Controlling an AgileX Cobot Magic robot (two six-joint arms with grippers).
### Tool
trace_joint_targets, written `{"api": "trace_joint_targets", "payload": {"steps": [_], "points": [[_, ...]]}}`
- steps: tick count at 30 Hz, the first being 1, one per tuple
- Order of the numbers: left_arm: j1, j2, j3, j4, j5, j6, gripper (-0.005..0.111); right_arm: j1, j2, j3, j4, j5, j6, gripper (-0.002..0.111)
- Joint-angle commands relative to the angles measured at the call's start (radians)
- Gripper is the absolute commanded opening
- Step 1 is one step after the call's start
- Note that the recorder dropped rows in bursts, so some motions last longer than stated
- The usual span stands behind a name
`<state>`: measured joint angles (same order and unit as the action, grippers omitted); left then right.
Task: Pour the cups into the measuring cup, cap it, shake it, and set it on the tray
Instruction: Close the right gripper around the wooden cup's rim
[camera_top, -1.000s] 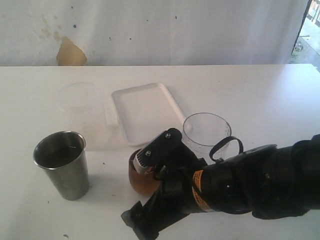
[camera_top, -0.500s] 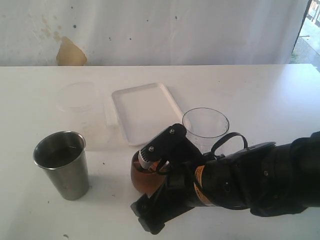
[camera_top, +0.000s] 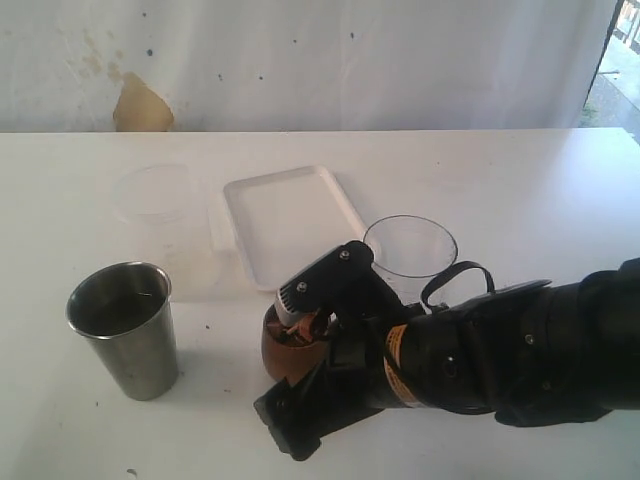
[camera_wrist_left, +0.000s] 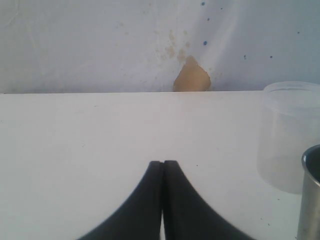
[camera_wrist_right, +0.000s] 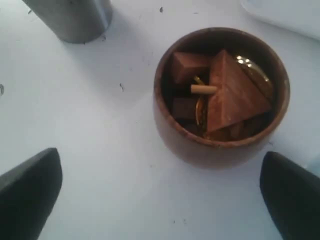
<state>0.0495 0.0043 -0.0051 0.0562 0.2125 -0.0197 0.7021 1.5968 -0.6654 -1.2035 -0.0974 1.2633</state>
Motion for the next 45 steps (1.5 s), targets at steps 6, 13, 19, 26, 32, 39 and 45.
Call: {"api": "trace_joint_targets", "payload": {"steps": [6, 13, 19, 26, 32, 39, 45], "points": [[-0.002, -0.004, 0.005, 0.004, -0.01, -0.001, 0.0, 0.003, 0.001, 0.002, 0.024, -0.111, -0.004, 0.105], [-0.002, -0.004, 0.005, 0.004, -0.01, -0.001, 0.0, 0.003, 0.001, 0.002, 0.026, -0.094, -0.009, 0.105], [-0.002, -0.004, 0.005, 0.004, -0.01, -0.001, 0.0, 0.003, 0.001, 0.004, 0.253, -0.091, -0.253, 0.105], [-0.002, -0.004, 0.005, 0.004, -0.01, -0.001, 0.0, 0.003, 0.001, 0.016, 0.692, -0.087, -0.679, 0.105], [-0.002, -0.004, 0.005, 0.004, -0.01, -0.001, 0.0, 0.007, 0.001, 0.053, 0.931, -0.088, -0.923, 0.105], [-0.002, -0.004, 0.005, 0.004, -0.01, -0.001, 0.0, 0.007, 0.006, 0.085, 0.982, -0.142, -0.98, 0.105], [-0.002, -0.004, 0.005, 0.004, -0.01, -0.001, 0.0, 0.007, 0.128, 0.118, 0.986, -0.324, -0.98, 0.105]]}}
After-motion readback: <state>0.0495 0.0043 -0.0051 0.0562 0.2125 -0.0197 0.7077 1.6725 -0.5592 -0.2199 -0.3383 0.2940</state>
